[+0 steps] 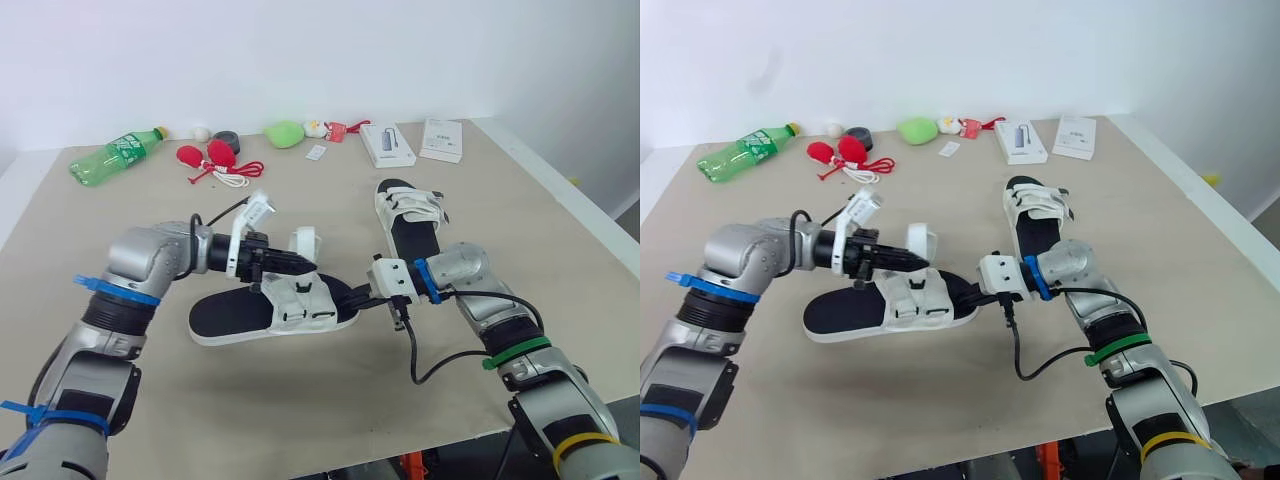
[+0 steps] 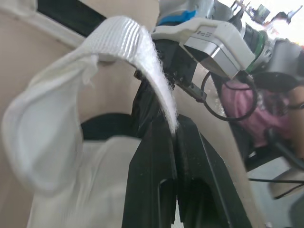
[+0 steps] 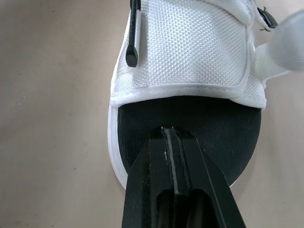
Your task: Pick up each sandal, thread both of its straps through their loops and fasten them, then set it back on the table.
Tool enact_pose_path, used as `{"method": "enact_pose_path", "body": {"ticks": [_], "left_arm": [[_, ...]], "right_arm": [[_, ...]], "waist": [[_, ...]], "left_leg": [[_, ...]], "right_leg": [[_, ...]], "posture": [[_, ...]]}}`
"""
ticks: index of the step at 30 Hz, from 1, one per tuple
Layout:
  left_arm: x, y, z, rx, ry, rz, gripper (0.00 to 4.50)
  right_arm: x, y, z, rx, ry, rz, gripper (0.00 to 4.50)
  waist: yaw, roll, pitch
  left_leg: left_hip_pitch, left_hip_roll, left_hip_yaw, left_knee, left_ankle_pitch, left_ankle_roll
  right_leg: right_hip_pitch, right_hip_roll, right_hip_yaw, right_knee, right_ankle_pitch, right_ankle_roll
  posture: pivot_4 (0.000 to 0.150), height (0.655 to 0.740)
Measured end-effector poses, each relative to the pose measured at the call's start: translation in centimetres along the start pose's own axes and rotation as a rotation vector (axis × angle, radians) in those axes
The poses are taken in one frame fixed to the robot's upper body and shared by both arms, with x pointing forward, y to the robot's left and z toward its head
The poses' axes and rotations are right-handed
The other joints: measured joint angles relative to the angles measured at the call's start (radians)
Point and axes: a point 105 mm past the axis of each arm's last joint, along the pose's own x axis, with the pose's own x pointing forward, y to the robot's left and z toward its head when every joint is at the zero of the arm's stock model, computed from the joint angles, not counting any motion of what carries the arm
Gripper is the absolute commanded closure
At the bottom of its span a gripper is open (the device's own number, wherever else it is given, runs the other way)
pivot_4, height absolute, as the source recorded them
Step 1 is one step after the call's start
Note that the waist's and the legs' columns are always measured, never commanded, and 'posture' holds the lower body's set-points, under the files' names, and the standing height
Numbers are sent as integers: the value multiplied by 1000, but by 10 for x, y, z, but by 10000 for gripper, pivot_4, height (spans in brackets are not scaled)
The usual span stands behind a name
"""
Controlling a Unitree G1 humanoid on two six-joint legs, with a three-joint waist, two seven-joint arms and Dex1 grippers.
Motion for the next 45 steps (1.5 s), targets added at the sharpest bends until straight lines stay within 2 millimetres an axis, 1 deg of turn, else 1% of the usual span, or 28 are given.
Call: {"method": "enact_pose_path", "body": {"ticks": [3,6,10,12,15,17,19,24,39,45], "left_arm": [[10,-7,3,17,8,1,44160],[14,-12,2,9,22,4,44160],[13,-3,-15,-64,45,77,44160],[14,-1,-16,-80,45,94,44160],[18,-6,-17,-105,32,89,44160],[22,-9,-21,-153,25,74,44160],[24,-11,-20,-189,5,67,44160],[23,-13,-15,-221,-16,67,44160],[25,-28,-24,-220,70,55,44160],[26,-23,-26,-219,72,93,44160]], "right_arm": [[0,0,0,0,0,-1,45000],[0,0,0,1,0,-2,45000],[0,0,0,1,1,-2,45000],[0,0,0,1,1,-4,45000],[0,0,0,1,1,-6,45000],[0,-1,-1,3,2,-13,45000],[0,-2,-1,5,2,-18,45000],[0,-2,-1,3,2,-18,45000],[0,-1,-1,-3,2,-16,45000],[0,-1,-1,-3,2,-17,45000]], "waist": [[0,0,0],[0,0,0],[0,0,0],[0,0,0],[0,0,0],[0,0,0],[0,0,0],[0,0,0],[0,0,0],[0,0,0]], "left_leg": [[0,0,0,0,0,0],[0,0,0,0,0,0],[0,0,0,0,0,0],[0,0,0,0,0,0],[0,0,0,0,0,0],[0,0,0,0,0,0],[0,0,0,0,0,0],[0,0,0,0,0,0],[1,0,0,0,0,0],[1,0,-1,0,0,0]], "right_leg": [[0,0,-1,0,0,0],[0,0,-1,0,0,0],[0,0,0,0,0,0],[0,0,0,0,0,0],[0,0,0,0,0,0],[0,0,0,0,0,1],[1,0,-1,0,0,1],[1,0,-1,0,0,1],[1,0,-1,0,0,0],[1,0,-1,0,0,0]], "posture": [[1500,7400],[1500,7400],[1500,7400],[1500,7400],[1500,7400],[1500,7400],[1500,7400],[1500,7400],[1500,7400],[1500,7400]]}}
